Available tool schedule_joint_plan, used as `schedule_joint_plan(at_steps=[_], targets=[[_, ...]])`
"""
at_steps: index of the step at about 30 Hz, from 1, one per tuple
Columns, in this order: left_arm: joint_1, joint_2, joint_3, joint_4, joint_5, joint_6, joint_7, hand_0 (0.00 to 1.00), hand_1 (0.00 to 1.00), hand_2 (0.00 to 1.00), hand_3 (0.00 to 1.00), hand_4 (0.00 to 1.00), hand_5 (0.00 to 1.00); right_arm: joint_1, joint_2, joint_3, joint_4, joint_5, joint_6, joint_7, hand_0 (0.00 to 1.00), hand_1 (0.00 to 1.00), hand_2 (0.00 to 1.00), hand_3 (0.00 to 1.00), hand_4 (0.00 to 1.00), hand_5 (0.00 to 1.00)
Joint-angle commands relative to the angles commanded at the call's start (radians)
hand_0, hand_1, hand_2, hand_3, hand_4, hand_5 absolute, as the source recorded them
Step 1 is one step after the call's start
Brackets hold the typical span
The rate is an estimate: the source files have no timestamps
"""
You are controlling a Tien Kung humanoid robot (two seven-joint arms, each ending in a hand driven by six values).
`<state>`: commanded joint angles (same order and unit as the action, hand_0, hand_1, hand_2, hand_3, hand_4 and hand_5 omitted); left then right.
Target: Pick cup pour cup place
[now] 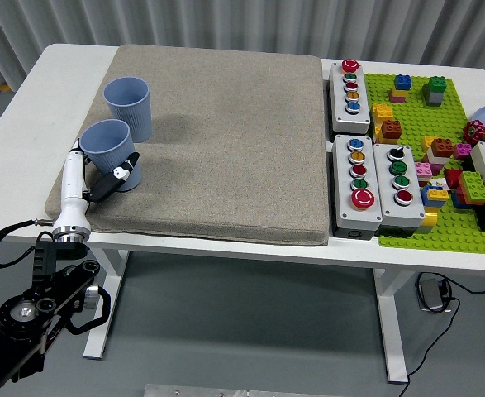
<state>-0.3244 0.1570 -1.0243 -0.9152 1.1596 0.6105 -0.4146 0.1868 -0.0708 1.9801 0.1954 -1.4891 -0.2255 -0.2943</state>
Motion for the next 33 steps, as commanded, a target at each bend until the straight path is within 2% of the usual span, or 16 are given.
schedule_joint_plan(at_steps=[9,21,22,27,28,33], targets=[[0.006,0.001,-0.004,-0.009,0.012,-0.002,0.002,0.742,0.762,0.875,0.874,0.954,0.483,-0.001,0.000,0.001,0.000,-0.002,0.000,-0.001,0.676,0.605,0.582,0.595,0.002,0.127],[0.031,0.001,-0.024,-0.026,0.084,-0.027,0.030,0.761,0.778,0.888,0.891,0.952,0.467,-0.004,0.000,-0.002,0.000,-0.003,0.000,0.000,0.676,0.605,0.581,0.595,0.002,0.126],[0.034,0.000,-0.026,-0.025,0.093,-0.032,0.035,0.779,0.804,0.928,0.972,0.961,0.447,-0.005,0.000,-0.002,0.000,-0.004,-0.001,0.000,0.675,0.605,0.581,0.594,0.002,0.127],[0.038,0.000,-0.031,-0.024,0.112,-0.047,0.045,0.779,0.804,0.928,0.972,0.961,0.447,-0.008,0.001,-0.001,0.000,-0.005,-0.001,0.000,0.675,0.605,0.581,0.594,0.002,0.127],[0.039,0.001,-0.032,-0.025,0.116,-0.050,0.047,0.831,0.849,0.998,0.998,0.975,0.410,-0.009,0.001,-0.002,0.000,-0.005,-0.001,-0.001,0.675,0.605,0.580,0.594,0.002,0.127],[0.040,0.000,-0.040,-0.025,0.135,-0.054,0.057,0.831,0.849,0.998,0.998,0.975,0.410,-0.010,0.001,-0.003,0.001,-0.002,-0.002,0.000,0.675,0.605,0.580,0.594,0.002,0.127]])
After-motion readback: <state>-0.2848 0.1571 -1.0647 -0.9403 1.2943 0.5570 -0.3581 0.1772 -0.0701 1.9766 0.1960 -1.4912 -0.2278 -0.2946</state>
